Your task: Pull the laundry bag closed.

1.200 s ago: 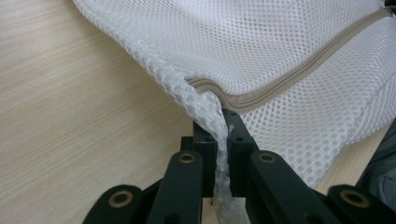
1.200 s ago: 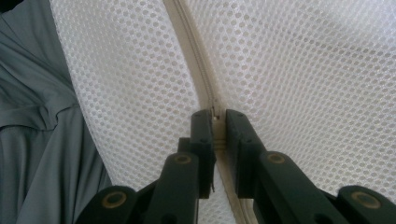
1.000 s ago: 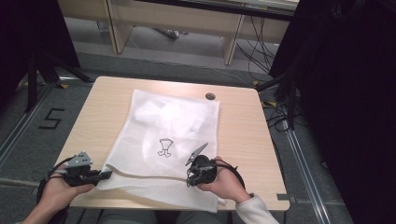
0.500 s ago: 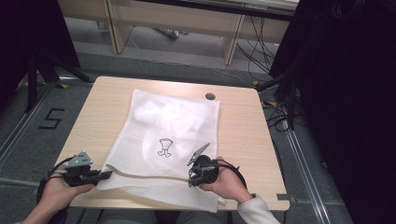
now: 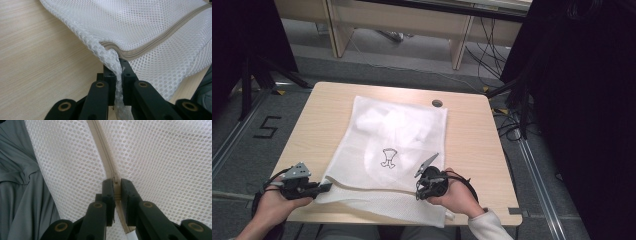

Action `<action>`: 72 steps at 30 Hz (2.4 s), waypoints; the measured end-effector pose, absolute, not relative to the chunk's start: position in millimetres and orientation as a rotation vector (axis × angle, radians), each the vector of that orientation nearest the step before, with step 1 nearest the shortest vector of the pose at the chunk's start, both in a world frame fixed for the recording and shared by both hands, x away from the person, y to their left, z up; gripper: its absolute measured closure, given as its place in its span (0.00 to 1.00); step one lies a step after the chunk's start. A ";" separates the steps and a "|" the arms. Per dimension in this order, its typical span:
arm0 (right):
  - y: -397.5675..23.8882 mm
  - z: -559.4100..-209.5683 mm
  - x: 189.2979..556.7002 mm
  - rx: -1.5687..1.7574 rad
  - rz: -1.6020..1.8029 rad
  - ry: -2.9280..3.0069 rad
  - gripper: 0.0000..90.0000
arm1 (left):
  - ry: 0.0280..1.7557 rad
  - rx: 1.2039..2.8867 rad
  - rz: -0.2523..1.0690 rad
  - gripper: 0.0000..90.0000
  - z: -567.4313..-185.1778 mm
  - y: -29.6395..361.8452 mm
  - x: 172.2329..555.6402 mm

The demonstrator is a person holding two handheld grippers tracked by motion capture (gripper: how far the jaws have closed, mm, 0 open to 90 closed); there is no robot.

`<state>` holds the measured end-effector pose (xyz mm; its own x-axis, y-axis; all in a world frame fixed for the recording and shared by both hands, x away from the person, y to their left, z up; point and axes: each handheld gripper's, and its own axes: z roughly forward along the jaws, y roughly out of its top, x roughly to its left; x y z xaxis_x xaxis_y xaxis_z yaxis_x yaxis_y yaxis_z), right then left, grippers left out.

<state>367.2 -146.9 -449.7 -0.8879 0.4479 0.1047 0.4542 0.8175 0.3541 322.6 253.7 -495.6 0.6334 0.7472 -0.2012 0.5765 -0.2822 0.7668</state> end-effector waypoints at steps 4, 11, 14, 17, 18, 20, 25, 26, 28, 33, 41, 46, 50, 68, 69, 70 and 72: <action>-149.1 -449.4 366.4 -0.754 -0.584 -2.977 0.92 | 1.035 2.002 0.232 0.95 -494.4 254.7 323.0; -152.7 -449.5 366.8 -0.749 -0.584 -2.972 0.92 | 1.036 1.978 0.246 0.95 -495.6 253.9 322.8; -153.6 -449.5 367.0 -0.752 -0.579 -2.981 0.92 | 1.033 1.996 0.241 0.95 -494.0 255.3 323.0; -155.1 -450.2 367.3 -0.759 -0.575 -2.975 0.92 | 1.036 1.999 0.246 0.95 -493.4 256.7 323.2; -155.8 -450.4 366.5 -0.779 -0.560 -2.976 0.92 | 1.037 1.999 0.246 0.95 -493.6 256.7 323.1; -157.3 -451.8 367.5 -0.757 -0.563 -2.972 0.92 | 1.033 2.014 0.249 0.95 -493.0 257.3 323.1; -160.4 -453.3 367.5 -0.765 -0.537 -2.980 0.92 | 1.038 1.996 0.249 0.95 -493.4 256.5 323.1; -160.4 -453.3 367.5 -0.765 -0.537 -2.980 0.92 | 1.039 1.995 0.248 0.95 -493.4 256.6 323.1; -162.6 -453.7 367.3 -0.766 -0.519 -2.986 0.92 | 1.039 1.991 0.248 0.95 -493.5 256.5 323.2; -169.4 -455.4 366.3 -0.771 -0.500 -2.985 0.92 | 1.045 1.995 0.248 0.95 -493.4 257.0 323.1; -179.0 -459.4 364.7 -0.805 -0.480 -2.971 0.92 | 1.046 2.001 0.261 0.95 -493.1 257.4 322.9; -183.6 -461.8 364.6 -0.805 -0.459 -2.975 0.92 | 1.032 2.025 0.257 0.95 -492.7 259.7 323.4; -187.1 -463.4 363.3 -0.831 -0.431 -2.979 0.92 | 1.059 1.989 0.248 0.95 -493.8 257.4 322.8; -196.5 -470.1 364.6 -0.847 -0.386 -2.958 0.91 | 1.037 2.035 0.218 0.94 -495.2 258.0 323.9; -196.5 -470.1 364.6 -0.847 -0.386 -2.958 0.91 | 1.036 2.032 0.218 0.94 -495.3 257.5 323.9; -196.9 -470.3 364.7 -0.855 -0.382 -2.950 0.91 | 1.053 2.017 0.205 0.94 -495.7 256.1 323.4; -197.5 -470.9 365.1 -0.848 -0.392 -2.949 0.91 | 1.028 2.045 0.214 0.94 -495.5 257.2 324.1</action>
